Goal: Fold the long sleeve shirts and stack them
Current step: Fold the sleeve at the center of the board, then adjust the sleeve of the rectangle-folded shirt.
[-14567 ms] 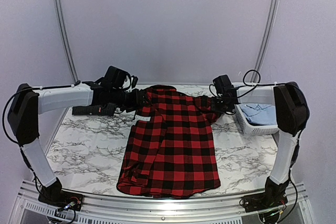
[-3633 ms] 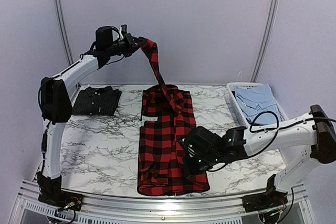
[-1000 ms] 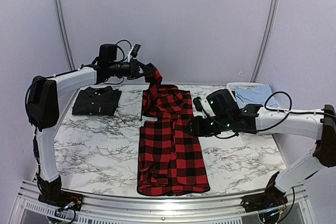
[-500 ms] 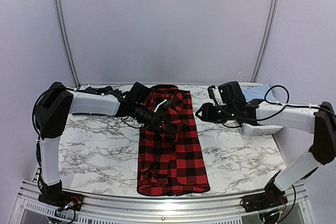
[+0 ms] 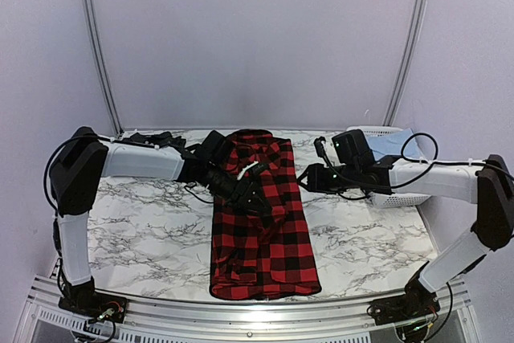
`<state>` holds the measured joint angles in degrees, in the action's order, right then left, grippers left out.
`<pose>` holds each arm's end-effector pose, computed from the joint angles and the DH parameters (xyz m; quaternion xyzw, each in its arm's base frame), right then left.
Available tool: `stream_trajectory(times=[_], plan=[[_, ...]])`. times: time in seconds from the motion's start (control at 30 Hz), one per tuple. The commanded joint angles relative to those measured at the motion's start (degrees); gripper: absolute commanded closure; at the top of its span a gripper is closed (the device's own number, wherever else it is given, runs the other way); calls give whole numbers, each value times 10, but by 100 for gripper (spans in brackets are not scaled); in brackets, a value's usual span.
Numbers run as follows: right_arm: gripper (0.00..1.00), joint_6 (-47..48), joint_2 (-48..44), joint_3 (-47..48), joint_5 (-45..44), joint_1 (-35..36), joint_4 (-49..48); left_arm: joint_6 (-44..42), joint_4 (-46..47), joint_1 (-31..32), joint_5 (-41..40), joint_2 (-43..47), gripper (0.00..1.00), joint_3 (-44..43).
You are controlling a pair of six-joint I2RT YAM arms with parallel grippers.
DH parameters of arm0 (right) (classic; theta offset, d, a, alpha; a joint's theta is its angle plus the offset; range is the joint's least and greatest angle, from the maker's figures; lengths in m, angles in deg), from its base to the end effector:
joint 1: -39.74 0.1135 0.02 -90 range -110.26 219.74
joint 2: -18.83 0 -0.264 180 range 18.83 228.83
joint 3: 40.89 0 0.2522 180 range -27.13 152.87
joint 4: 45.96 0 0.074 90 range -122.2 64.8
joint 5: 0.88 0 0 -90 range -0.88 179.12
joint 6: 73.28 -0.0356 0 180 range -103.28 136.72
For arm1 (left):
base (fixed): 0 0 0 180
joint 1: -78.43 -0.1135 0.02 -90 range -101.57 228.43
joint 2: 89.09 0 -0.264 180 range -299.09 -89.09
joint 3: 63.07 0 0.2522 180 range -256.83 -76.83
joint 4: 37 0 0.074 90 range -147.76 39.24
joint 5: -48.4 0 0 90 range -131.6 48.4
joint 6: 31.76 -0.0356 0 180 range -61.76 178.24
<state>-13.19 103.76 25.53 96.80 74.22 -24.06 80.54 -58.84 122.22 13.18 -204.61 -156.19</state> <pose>0.2603 0.1845 0.2256 -0.0642 0.9039 0.2744 0.3217 0.2936 -0.3218 0.1897 0.3282 0.7703 -0.5435 0.0583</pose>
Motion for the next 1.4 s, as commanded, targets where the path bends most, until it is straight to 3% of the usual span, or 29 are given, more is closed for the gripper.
stream_trajectory(times=[0.0, 0.17, 0.4, 0.8, 1.37], plan=[[55, 39, 16, 15, 16, 16, 12, -2, -19, -7, -72, 75, 30, 8], [55, 62, 47, 41, -8, 55, 44, 27, -19, -34, -137, 95, 29, 10], [58, 44, 55, 23, -8, 105, 67, 78, -17, -97, -229, 71, 46, 18], [66, -34, 22, -55, -2, 179, 83, 83, -12, -110, -292, 0, 63, -46], [76, -84, 43, -67, -2, 194, 80, 89, 10, -122, -290, 0, 65, -24]])
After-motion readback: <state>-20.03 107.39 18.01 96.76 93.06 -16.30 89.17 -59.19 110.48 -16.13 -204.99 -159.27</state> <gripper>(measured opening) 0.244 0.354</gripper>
